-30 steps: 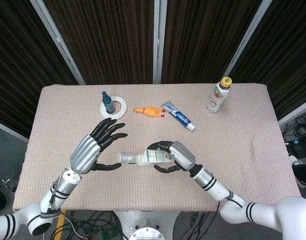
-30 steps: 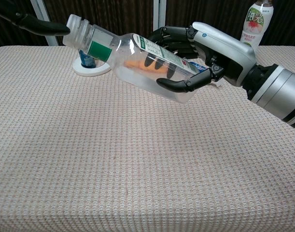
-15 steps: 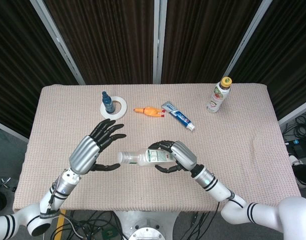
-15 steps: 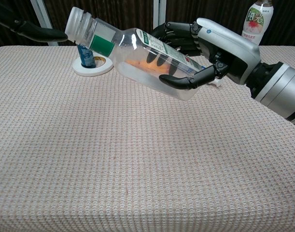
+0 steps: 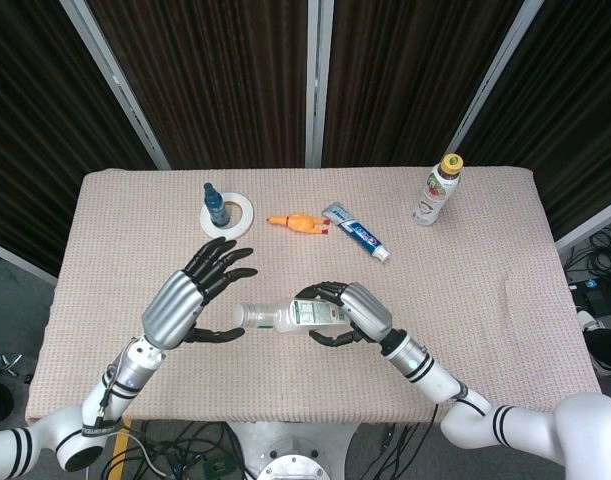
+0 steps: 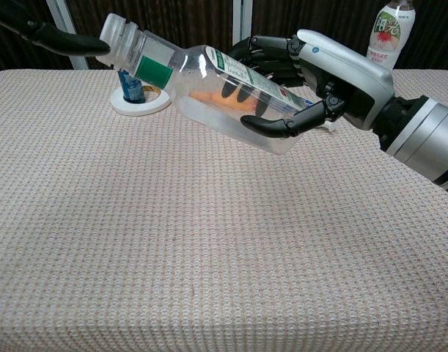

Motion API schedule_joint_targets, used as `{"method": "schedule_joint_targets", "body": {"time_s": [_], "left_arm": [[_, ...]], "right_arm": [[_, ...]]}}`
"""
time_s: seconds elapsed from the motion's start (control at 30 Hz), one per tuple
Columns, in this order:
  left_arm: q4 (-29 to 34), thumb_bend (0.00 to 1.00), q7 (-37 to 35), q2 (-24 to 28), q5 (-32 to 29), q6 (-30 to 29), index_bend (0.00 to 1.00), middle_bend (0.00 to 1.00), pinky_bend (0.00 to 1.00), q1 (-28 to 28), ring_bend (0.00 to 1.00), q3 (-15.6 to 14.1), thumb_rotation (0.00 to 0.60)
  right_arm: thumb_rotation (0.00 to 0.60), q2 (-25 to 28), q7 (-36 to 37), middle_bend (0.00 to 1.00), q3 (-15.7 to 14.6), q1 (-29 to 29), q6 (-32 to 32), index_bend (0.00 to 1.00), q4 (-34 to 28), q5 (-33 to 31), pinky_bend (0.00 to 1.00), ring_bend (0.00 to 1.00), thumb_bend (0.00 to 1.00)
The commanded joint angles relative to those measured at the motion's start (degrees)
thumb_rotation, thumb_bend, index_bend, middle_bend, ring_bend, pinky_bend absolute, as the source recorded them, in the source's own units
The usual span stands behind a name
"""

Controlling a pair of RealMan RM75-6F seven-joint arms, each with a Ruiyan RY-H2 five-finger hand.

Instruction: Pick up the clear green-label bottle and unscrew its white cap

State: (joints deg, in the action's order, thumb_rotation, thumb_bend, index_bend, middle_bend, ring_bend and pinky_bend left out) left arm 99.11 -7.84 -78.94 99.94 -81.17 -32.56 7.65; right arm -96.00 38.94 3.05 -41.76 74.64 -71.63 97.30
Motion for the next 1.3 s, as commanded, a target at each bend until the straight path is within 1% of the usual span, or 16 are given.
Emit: {"method": "schedule_joint_targets", "body": {"time_s": [0.03,0.13,0.27,0.33,0.47,0.67,0.97,1.3], "left_arm": [[-0.04,0.06,-0.07,0.09,0.22,-0.07,0.19,0.08,0.01,0.19,0.01,-0.45,0.600],[-0.35,0.06,-0.13,0.14,0.48,-0.01,0.21,0.08,0.01,0.47,0.01,-1.24,0.600],[-0.61,0.06,-0.84,0.33,-0.15,0.43,0.28,0.08,0.01,0.64,0.01,-1.68,0.600],[-0.47,0.08,-1.41,0.52,-0.58,0.70,0.31,0.08,0.02,0.61,0.01,-1.68,0.600],[-0.19,0.17,-1.96,1.17,-0.71,1.34,0.33,0.08,0.02,0.41,0.01,-1.87,0.600],[0.22,0.25,-2.30,1.75,-0.61,2.06,0.33,0.08,0.02,0.21,0.01,-2.27,0.600],[0.21,0.26,-2.38,1.55,-0.68,2.13,0.35,0.08,0.02,0.04,0.01,-2.16,0.600],[0.14,0.26,-2.30,1.47,-0.67,2.31,0.39,0.08,0.02,-0.07,0.01,-2.26,0.600]], "right_arm": [[0.600,0.11,0.17,0.53,-0.01,0.07,0.03,0.66,0.06,-0.09,0.55,0.35,0.58],[0.600,0.21,0.39,0.53,-0.10,0.16,0.09,0.66,0.13,-0.12,0.55,0.35,0.58],[0.600,0.23,0.92,0.53,-0.17,0.18,0.17,0.66,0.21,-0.08,0.55,0.35,0.58],[0.600,0.21,1.02,0.53,-0.21,0.15,0.21,0.66,0.22,0.03,0.55,0.35,0.58],[0.600,0.19,1.11,0.53,-0.22,0.05,0.27,0.66,0.16,0.17,0.55,0.35,0.58],[0.600,0.15,1.21,0.53,-0.08,-0.09,0.13,0.66,0.18,0.05,0.55,0.35,0.58],[0.600,0.01,1.77,0.53,-0.04,-0.14,0.29,0.66,0.28,0.05,0.55,0.35,0.58],[0.600,-0.08,1.99,0.53,-0.20,-0.01,0.67,0.66,0.32,0.21,0.55,0.35,0.58]]}}
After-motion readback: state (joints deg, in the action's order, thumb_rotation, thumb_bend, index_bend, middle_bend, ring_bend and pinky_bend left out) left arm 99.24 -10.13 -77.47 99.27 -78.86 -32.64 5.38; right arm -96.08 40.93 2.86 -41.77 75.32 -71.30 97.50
